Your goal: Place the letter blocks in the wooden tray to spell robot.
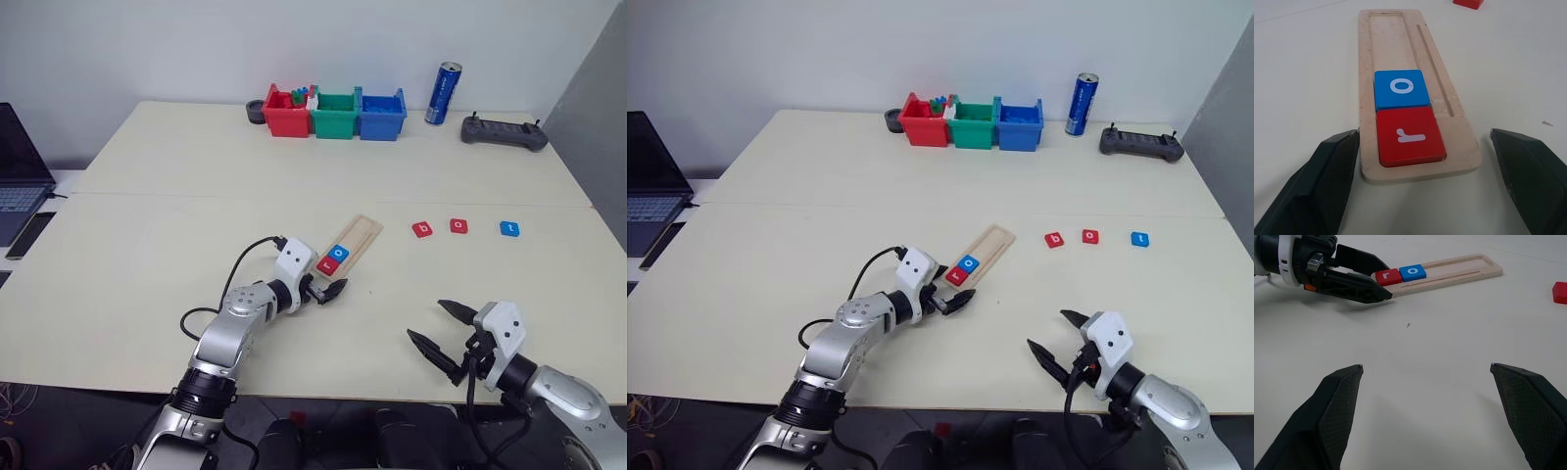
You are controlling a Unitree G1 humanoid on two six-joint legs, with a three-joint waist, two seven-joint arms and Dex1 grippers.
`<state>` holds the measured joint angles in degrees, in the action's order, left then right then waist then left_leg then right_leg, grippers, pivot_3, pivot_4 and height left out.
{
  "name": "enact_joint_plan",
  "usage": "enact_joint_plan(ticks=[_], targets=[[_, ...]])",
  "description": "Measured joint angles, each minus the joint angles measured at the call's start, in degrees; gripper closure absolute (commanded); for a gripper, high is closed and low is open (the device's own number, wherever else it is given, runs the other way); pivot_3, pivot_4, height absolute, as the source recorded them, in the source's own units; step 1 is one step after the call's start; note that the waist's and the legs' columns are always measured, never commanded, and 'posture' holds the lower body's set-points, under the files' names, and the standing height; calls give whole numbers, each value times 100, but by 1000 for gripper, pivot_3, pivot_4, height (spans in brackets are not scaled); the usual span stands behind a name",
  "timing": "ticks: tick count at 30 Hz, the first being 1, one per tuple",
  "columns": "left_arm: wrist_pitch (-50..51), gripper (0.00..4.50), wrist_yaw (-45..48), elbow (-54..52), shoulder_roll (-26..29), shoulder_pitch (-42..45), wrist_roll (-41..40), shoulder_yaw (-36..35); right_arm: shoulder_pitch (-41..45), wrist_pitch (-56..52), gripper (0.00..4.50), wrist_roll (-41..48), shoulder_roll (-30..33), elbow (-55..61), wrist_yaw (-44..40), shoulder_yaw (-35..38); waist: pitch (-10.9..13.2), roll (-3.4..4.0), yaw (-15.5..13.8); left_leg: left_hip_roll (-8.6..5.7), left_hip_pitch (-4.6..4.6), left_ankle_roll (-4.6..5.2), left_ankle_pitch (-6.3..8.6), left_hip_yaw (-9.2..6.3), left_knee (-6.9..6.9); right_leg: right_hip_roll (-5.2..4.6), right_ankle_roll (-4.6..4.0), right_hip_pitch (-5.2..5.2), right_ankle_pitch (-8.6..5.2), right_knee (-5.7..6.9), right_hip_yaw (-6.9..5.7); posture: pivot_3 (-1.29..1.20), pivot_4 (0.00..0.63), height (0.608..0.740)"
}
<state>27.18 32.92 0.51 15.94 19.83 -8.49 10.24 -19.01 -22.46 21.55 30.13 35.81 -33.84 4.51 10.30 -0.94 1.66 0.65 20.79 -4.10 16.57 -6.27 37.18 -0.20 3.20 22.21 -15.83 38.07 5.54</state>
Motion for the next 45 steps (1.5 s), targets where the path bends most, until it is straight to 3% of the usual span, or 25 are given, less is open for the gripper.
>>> enact_joint_plan(ticks=[9,24,45], targets=[[197,0,-340,-47,-168,25,57,-7,179,-4,61,62,151,-104,-144,141,-1,0,0,-1,-2,0,0,0,2,0,0,-1,0,1,0,0,150,740],[76,0,-462,334,6,233,68,-366,292,-12,61,126,256,-129,-248,142,-1,0,14,1,-2,0,0,0,1,2,0,-1,0,2,0,0,150,740],[-724,0,787,2001,192,1293,242,-170,167,-54,61,-1,162,-8,84,96,-2,0,6,-2,-1,0,0,0,3,1,1,-2,0,1,0,0,150,740]])
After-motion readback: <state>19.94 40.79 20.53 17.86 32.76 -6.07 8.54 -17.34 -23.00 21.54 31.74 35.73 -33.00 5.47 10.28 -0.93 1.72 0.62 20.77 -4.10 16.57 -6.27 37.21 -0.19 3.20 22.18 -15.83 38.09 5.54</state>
